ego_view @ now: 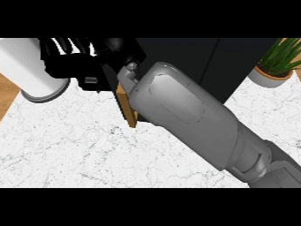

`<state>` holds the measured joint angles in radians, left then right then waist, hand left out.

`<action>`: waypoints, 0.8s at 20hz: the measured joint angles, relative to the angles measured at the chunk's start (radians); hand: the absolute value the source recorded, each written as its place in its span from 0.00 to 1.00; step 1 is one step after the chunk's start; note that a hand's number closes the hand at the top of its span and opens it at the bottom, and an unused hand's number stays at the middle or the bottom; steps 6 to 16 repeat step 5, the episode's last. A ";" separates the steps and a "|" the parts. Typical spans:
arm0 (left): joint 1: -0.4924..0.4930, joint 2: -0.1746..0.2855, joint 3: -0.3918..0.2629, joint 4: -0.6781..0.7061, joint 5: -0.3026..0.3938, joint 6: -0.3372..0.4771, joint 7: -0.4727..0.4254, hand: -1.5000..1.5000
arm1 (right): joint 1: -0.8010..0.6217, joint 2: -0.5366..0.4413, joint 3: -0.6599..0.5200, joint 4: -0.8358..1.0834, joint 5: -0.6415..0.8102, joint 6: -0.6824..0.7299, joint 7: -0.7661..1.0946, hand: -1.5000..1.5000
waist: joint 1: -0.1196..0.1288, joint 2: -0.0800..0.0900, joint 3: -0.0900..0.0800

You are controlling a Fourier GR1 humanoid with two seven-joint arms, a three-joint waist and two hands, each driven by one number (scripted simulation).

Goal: Pick up the wine, place it into the cabinet and close the cabinet

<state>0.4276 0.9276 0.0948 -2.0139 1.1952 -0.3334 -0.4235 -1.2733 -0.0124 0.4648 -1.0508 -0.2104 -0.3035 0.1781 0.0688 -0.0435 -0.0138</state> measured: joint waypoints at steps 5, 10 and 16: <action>-0.006 0.001 -0.001 -0.012 -0.001 0.015 0.011 1.00 | 0.014 -0.007 0.010 0.005 0.022 0.013 -0.060 1.00 | 0.001 -0.003 -0.009; -0.006 0.001 -0.001 -0.012 -0.001 0.015 0.011 1.00 | 0.014 -0.007 0.010 0.005 0.022 0.013 -0.060 1.00 | 0.001 -0.003 -0.009; -0.006 0.001 -0.001 -0.012 -0.001 0.015 0.011 1.00 | 0.014 -0.007 0.010 0.005 0.022 0.013 -0.060 1.00 | 0.001 -0.003 -0.009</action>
